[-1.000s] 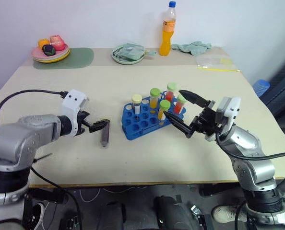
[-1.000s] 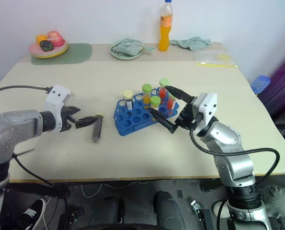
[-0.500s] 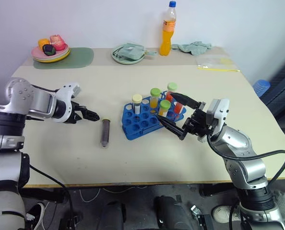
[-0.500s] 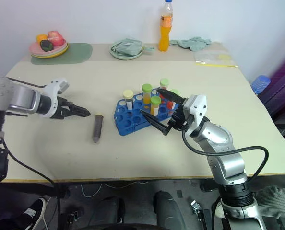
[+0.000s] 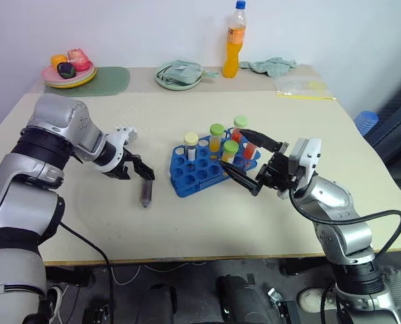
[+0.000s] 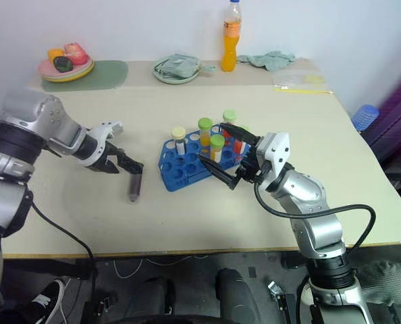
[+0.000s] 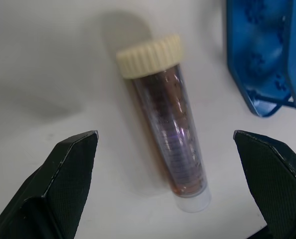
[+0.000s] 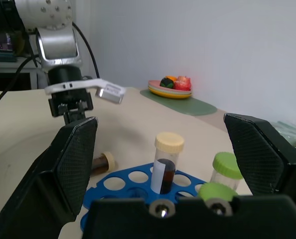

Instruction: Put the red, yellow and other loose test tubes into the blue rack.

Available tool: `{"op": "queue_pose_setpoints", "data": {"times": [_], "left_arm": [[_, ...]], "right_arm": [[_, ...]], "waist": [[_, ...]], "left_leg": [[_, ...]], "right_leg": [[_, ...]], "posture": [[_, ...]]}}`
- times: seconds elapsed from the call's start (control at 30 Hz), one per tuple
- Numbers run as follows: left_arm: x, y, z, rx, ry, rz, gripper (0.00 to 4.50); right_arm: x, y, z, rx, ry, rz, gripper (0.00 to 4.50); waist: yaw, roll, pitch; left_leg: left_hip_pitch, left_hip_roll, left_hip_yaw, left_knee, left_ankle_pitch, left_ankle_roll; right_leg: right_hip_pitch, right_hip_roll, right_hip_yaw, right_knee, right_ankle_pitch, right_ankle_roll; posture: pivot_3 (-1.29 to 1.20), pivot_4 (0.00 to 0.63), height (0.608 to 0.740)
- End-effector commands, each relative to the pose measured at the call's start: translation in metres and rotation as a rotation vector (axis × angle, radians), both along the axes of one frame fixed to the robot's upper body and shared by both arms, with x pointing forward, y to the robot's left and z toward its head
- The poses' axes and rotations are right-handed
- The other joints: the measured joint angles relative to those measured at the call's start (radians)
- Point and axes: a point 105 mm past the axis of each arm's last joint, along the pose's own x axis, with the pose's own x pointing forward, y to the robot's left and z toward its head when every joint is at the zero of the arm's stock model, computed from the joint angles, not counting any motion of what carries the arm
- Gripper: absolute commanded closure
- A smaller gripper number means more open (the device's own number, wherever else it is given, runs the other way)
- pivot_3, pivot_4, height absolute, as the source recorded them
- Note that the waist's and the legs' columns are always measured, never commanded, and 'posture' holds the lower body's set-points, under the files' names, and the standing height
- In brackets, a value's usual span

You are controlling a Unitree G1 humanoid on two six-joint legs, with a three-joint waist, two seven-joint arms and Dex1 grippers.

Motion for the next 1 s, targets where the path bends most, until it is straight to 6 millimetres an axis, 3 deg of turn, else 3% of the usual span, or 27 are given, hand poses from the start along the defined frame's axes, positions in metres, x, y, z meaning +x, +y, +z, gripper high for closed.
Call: {"op": "queue_pose_setpoints", "data": {"times": [0.03, 0.27, 0.5, 0.6, 0.77, 0.8, 1.0], "left_arm": [[0.005, -0.002, 0.008, 0.016, -0.025, 0.005, 0.00], [0.008, -0.017, -0.013, 0.011, 0.008, 0.018, 0.00], [0.006, -0.018, -0.027, 0.030, 0.029, 0.027, 0.00], [0.005, -0.023, -0.033, 0.016, 0.041, 0.033, 0.84], [0.008, -0.021, -0.032, 0.007, 0.027, 0.064, 3.36], [0.009, -0.020, -0.031, 0.008, 0.018, 0.071, 3.66], [0.017, -0.013, -0.017, -0.033, -0.041, 0.141, 3.71]], "right_arm": [[-0.003, -0.001, 0.007, 0.017, -0.038, -0.007, 0.02], [-0.002, 0.001, 0.007, 0.024, -0.041, -0.014, 0.02], [-0.003, -0.001, 0.006, 0.021, -0.038, -0.024, 0.02], [-0.002, -0.002, 0.006, 0.019, -0.039, -0.034, 0.00], [-0.001, -0.004, 0.006, 0.012, -0.042, -0.048, 0.00], [0.000, -0.005, 0.005, 0.011, -0.042, -0.051, 0.00], [0.000, -0.005, 0.005, 0.007, -0.044, -0.053, 0.00]], "waist": [[0.000, 0.000, 0.000], [0.001, 0.001, 0.000], [0.004, 0.002, -0.001], [0.005, 0.003, -0.002], [0.014, 0.003, -0.002], [0.016, 0.003, -0.002], [0.020, 0.002, -0.001]], "left_leg": [[0.000, 0.000, 0.000, 0.000, 0.000, 0.000], [0.000, 0.000, 0.000, 0.000, 0.000, 0.000], [0.001, -0.001, 0.000, 0.001, 0.000, 0.000], [0.004, -0.001, 0.000, 0.001, 0.000, 0.000], [0.004, -0.001, 0.000, 0.001, 0.000, 0.000], [0.004, -0.001, 0.000, 0.001, 0.000, 0.000], [0.004, -0.001, 0.000, 0.001, 0.000, 0.000]], "right_leg": [[0.000, 0.000, 0.000, 0.000, 0.000, 0.000], [0.000, -0.001, 0.000, 0.000, 0.001, 0.003], [0.002, -0.001, 0.000, 0.000, 0.002, 0.003], [0.005, -0.001, 0.000, 0.000, 0.001, 0.003], [0.005, -0.002, 0.000, 0.000, 0.001, 0.003], [0.005, -0.002, 0.000, -0.001, 0.001, 0.003], [0.005, -0.001, 0.000, 0.000, 0.001, 0.003]], "posture": [[0.00, 0.150, 0.740], [0.00, 0.150, 0.740], [0.00, 0.150, 0.740], [0.00, 0.150, 0.740], [0.00, 0.150, 0.740], [0.00, 0.150, 0.740], [0.00, 0.150, 0.740]]}}
